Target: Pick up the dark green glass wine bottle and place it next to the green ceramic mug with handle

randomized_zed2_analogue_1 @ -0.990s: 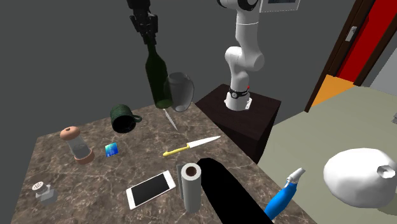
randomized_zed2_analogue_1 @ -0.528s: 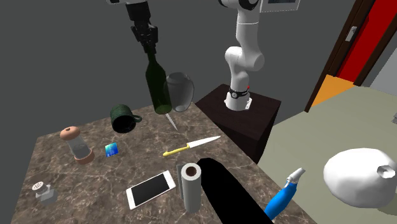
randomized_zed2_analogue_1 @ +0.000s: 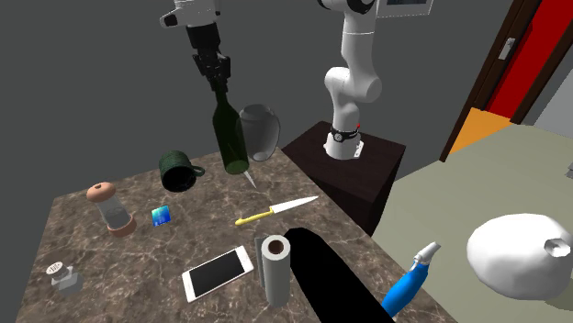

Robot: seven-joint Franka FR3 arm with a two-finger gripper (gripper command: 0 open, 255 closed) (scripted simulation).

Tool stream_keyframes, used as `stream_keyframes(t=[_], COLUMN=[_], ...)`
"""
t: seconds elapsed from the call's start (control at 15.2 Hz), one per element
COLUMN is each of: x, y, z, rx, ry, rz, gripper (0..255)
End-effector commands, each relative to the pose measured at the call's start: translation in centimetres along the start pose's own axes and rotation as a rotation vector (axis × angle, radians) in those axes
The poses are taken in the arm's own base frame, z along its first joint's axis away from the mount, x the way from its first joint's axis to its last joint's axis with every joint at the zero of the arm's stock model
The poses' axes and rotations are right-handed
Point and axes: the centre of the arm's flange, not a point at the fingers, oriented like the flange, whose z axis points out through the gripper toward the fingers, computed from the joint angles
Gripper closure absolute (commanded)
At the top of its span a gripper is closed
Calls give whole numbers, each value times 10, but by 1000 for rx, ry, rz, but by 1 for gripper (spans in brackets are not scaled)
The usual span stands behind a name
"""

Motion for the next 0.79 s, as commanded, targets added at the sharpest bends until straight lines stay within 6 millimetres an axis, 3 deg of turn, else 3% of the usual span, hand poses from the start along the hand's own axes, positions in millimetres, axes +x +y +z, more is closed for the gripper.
stream_keyframes(t=[0.0,0.73], x=[1,7], y=[0,3], z=[11,68], rx=[0,0], ry=[1,1], rz=[0,0], gripper=[255,255])
